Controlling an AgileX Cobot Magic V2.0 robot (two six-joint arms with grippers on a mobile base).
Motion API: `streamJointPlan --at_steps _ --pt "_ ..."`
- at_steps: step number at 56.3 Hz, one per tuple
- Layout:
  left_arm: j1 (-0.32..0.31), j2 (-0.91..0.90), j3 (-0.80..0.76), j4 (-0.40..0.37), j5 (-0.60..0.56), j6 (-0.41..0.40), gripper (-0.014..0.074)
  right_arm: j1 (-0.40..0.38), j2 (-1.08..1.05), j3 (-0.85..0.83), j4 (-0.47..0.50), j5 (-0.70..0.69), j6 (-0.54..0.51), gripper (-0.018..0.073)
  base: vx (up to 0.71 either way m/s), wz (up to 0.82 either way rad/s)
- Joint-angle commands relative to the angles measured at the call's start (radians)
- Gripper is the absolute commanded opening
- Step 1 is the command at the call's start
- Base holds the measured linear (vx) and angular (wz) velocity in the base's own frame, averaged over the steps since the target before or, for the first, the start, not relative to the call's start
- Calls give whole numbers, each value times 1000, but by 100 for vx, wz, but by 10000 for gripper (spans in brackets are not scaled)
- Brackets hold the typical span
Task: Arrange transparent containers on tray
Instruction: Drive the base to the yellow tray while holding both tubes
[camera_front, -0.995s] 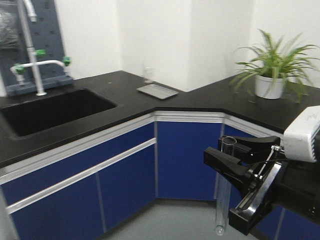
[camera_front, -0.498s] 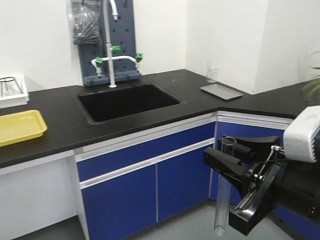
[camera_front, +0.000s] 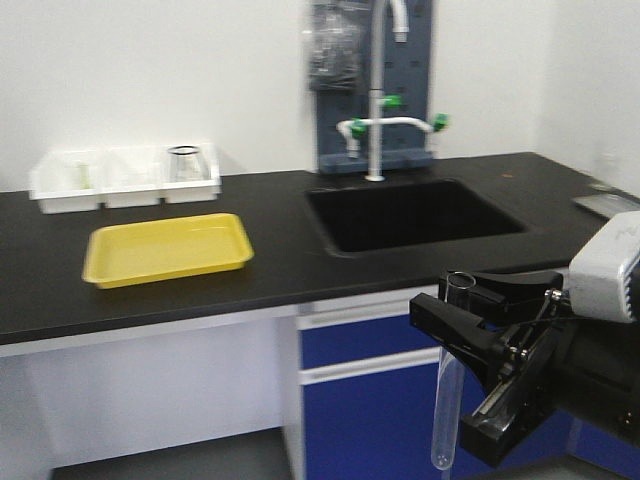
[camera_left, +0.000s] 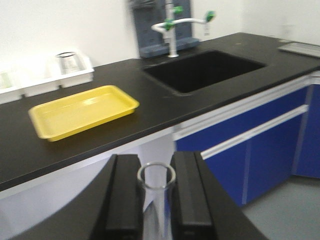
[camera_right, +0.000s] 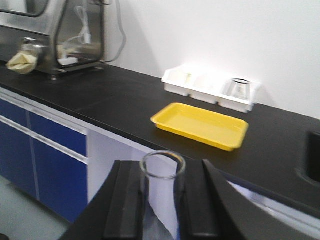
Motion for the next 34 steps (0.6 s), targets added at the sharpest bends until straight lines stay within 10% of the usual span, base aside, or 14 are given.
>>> streamJointPlan --at_steps 1,34 --pt "-6 1 -27 -4 -75 -8 -3 -3 -19 -31 26 -13 -4 -13 22 71" --pt "-6 1 -27 -4 -75 -8 -3 -3 -19 -31 26 -12 -4 -13 28 48"
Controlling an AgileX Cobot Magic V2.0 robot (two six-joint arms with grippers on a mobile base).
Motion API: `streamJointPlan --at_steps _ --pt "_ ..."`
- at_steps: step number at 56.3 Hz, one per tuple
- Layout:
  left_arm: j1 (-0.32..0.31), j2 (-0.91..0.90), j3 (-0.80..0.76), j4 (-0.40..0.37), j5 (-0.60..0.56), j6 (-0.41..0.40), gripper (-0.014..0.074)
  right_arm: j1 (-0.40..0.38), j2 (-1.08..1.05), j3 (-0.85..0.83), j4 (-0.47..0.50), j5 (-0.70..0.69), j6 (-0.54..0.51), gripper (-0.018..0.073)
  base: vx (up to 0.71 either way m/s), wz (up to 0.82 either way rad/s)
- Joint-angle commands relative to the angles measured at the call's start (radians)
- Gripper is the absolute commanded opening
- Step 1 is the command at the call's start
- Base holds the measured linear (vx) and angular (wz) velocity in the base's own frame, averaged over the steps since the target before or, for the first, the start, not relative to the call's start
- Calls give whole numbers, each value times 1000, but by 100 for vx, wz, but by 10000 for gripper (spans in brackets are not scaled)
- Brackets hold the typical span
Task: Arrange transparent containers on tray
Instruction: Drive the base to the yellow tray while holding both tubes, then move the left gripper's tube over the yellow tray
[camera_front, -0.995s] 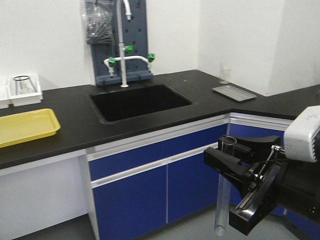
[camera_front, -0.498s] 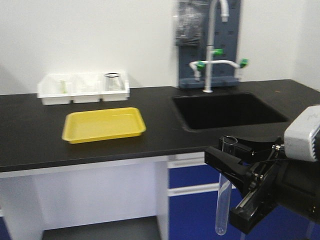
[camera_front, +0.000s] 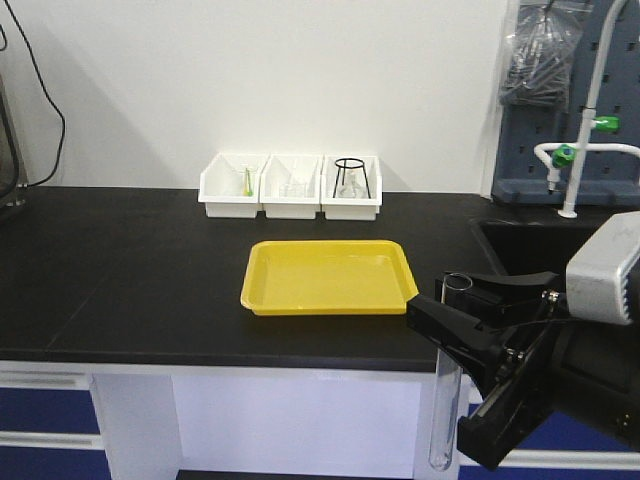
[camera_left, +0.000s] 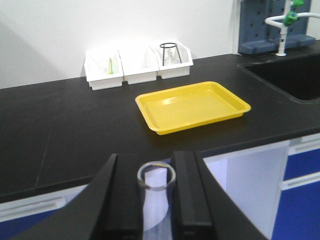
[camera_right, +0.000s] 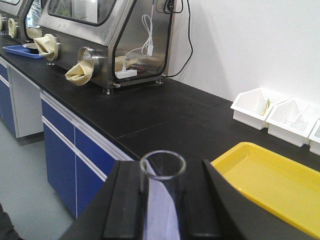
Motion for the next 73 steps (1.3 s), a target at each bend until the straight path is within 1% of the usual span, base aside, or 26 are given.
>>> streamJointPlan --at_steps 1,38,73 --pt "-6 1 -27 -4 -77 -8 -3 -3 -19 -31 26 -12 -4 -13 34 10" --pt "-6 1 -27 -4 -77 -8 -3 -3 -19 -31 26 -12 -3 -13 38 -9" --pt "-6 1 -27 -4 -77 -8 -3 -3 -19 -31 26 -12 -4 -13 35 2"
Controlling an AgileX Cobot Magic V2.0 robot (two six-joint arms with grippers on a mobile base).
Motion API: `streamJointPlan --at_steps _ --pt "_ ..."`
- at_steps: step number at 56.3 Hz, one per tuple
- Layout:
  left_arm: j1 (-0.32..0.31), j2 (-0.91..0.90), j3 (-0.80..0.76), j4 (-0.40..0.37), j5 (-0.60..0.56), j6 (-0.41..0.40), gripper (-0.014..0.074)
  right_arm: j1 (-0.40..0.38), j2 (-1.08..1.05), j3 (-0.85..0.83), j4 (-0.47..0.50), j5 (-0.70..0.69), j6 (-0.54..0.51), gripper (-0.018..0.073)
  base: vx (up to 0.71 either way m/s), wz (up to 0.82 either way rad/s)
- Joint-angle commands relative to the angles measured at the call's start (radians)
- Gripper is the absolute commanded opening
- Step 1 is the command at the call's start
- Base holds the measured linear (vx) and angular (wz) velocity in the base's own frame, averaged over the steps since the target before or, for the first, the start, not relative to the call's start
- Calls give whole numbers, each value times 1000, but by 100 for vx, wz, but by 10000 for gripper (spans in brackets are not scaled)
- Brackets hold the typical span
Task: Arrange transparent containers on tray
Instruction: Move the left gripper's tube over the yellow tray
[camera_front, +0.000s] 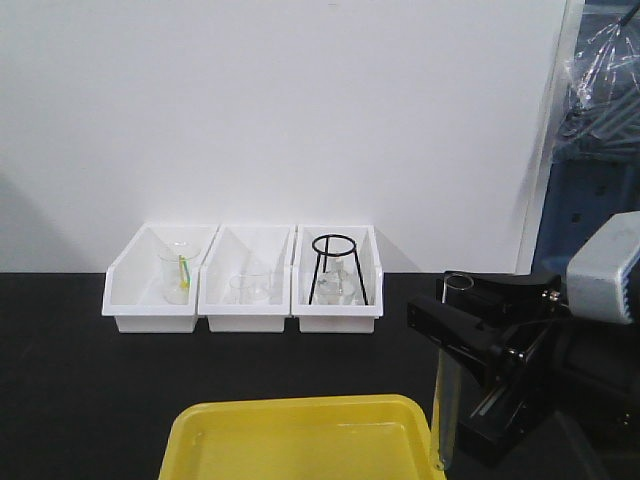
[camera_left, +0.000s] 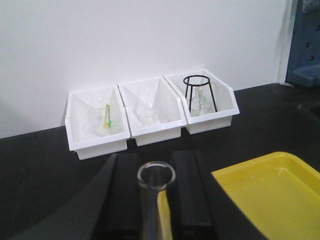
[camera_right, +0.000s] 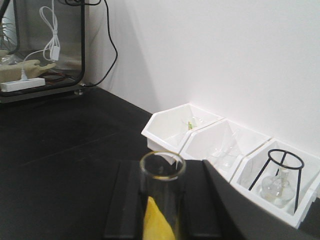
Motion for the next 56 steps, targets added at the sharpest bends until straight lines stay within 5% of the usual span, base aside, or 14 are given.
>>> streamJointPlan --at_steps 1,56 --pt "-6 1 -27 -4 -83 -8 -3 -3 -19 -31 26 -12 -4 -13 27 2" --pt "-6 2 -27 -4 -84 -8 -3 -3 -19 -31 26 -12 -4 -13 7 -1"
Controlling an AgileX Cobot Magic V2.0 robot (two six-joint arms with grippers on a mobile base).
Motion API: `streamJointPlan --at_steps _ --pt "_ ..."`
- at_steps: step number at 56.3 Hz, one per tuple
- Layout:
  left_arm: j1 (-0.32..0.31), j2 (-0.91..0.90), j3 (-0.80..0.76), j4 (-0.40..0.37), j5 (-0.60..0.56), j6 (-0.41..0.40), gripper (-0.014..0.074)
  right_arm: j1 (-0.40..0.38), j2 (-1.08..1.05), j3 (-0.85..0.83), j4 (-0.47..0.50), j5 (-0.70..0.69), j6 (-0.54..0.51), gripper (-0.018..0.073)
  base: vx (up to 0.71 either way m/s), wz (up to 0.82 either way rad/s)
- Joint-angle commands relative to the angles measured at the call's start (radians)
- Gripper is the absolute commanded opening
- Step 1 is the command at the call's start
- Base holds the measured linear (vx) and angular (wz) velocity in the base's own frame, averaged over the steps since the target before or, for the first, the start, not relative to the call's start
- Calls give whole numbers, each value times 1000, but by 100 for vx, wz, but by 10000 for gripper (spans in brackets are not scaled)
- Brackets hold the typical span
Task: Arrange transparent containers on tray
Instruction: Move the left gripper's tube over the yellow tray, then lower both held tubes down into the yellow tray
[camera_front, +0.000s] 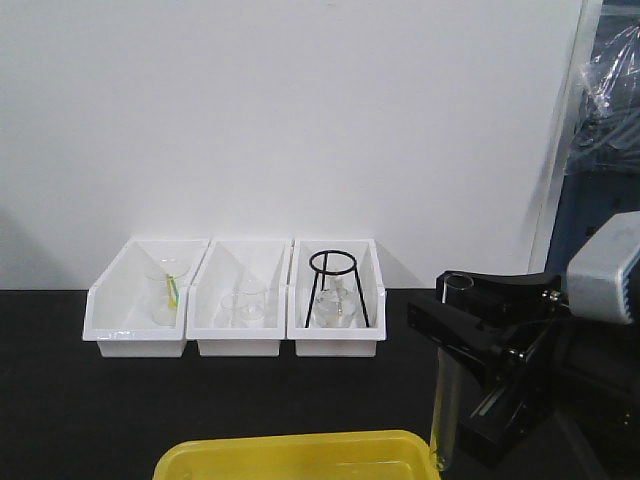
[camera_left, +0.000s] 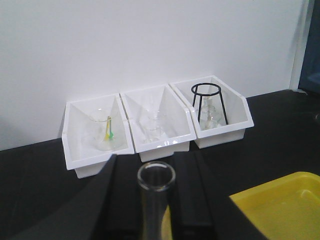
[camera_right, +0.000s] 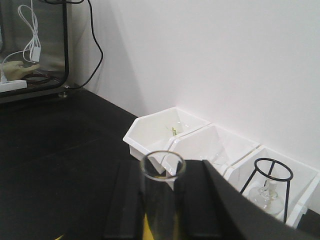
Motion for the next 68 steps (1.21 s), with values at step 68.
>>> streamJointPlan --at_steps 68 --pt "-6 1046 -387 -901 265 333 6 -3 -19 -31 -26 14 82 -13 0 0"
